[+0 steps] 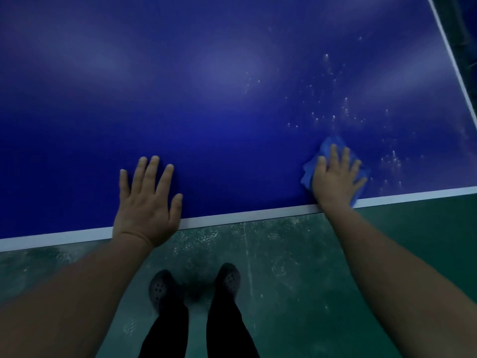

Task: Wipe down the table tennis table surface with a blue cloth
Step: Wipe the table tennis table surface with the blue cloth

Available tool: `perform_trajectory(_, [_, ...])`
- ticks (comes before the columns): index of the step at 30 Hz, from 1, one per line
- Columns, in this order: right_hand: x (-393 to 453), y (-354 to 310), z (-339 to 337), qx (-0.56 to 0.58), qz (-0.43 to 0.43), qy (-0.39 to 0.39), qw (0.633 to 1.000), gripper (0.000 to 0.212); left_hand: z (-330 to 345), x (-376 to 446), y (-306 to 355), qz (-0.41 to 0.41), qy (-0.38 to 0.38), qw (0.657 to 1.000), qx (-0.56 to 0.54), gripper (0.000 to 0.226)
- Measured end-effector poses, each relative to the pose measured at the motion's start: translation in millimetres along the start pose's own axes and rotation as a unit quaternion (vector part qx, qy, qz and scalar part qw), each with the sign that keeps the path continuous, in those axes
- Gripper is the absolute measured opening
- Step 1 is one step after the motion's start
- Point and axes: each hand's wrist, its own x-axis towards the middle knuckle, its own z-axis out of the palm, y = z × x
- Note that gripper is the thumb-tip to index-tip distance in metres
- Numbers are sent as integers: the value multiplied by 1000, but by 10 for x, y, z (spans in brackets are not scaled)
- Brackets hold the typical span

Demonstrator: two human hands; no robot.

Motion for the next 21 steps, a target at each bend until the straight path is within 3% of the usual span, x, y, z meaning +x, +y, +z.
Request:
perform_trajectory(2, [-127, -172, 11, 33, 81, 7, 996, 61, -4, -1, -5, 1, -3, 1000, -2, 71])
perform_trajectory(3, [-282, -338, 66, 25, 63, 8, 998, 60, -7, 1, -5, 2, -2, 1000, -5, 71])
perform_trajectory(5, [-713, -652, 240, -9, -93, 3, 996, 59, -7, 2, -2, 1, -2, 1000, -10, 71])
perform_trajectory(7, [-1067, -736, 367, -48, -326, -35, 944, 57, -7, 4, -3, -1, -1, 1000, -6, 70])
perform_trajectory(8, [-1042, -655, 369, -68, -397, -40, 914, 57, -5, 7, 0, 0, -1, 1000, -4, 70])
perform_trajectory(9, [-873, -535, 325, -71, -413, -37, 907, 58, -3, 13, 1, 0, -1, 1000, -3, 70])
perform_trajectory(10, [-641, -397, 272, -73, -374, -26, 924, 59, -4, 16, 2, -2, -2, 1000, 0, 70])
perform_trajectory(12, [-190, -103, 94, -67, -201, -20, 977, 62, -7, 21, 10, -3, -2, 1000, 4, 70])
perform_trajectory(14, [22, 94, -27, -29, -57, -37, 997, 60, -5, 9, 16, -2, 5, 1000, 4, 70])
perform_trajectory(15, [-5, 82, -32, -20, -33, -34, 999, 59, -5, 7, 15, -4, 10, 1000, 3, 70])
perform_trajectory(17, [-221, -158, 65, -27, -63, -32, 997, 59, 0, 6, 7, -13, 20, 1000, 0, 70])
perform_trajectory(21, [-681, -1072, 303, -59, -226, -47, 971, 63, 24, 3, 5, -20, 27, 999, -6, 70])
